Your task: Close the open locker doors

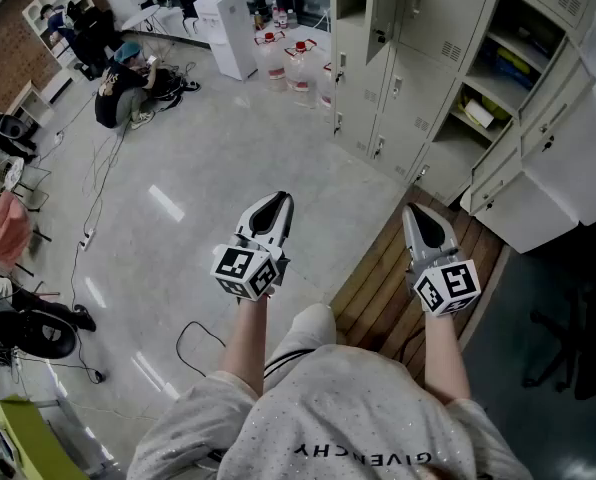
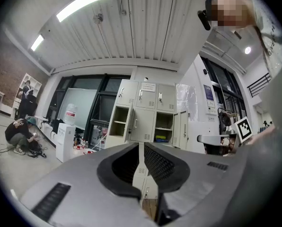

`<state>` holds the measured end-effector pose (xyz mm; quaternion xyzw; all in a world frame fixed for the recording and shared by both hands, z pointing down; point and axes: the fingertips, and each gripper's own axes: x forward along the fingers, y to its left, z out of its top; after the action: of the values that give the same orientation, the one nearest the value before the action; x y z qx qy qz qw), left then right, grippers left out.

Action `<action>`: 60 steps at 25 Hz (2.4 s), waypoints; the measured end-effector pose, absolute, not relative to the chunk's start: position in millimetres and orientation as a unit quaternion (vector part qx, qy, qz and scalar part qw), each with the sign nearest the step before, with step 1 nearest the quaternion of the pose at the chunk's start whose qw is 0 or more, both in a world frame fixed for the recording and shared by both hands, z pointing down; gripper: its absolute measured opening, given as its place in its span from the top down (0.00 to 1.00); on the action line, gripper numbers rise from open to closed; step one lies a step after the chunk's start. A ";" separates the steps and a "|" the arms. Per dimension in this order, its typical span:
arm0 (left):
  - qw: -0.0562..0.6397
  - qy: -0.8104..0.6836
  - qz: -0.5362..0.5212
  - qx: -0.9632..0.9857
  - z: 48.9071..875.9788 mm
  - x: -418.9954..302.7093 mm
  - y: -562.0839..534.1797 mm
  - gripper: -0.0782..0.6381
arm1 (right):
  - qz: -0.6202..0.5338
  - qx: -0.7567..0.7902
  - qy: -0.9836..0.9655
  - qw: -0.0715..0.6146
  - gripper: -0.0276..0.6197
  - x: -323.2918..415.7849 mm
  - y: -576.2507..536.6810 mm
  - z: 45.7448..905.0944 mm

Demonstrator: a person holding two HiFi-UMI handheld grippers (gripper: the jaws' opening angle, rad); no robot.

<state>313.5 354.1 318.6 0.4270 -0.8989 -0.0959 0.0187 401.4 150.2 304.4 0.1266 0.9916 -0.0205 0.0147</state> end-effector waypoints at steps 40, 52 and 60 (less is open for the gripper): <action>0.033 -0.916 -0.106 0.386 354.7 57.3 285.2 0.85 | -0.052 0.108 0.993 -0.009 0.70 107.8 33.4 330.2; 0.017 -0.915 -0.100 0.390 390.9 -27.7 278.0 0.85 | -0.022 0.110 0.993 0.043 0.68 -12.4 19.5 342.8; -0.002 -0.894 -0.102 0.436 409.2 -144.7 228.7 0.85 | 0.001 0.089 0.993 0.073 0.68 -111.4 1.0 359.7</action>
<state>-144.7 228.7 409.2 0.4365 -0.8939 -0.1017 -0.0017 -111.4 1.0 359.7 0.0888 0.9934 0.0013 0.0727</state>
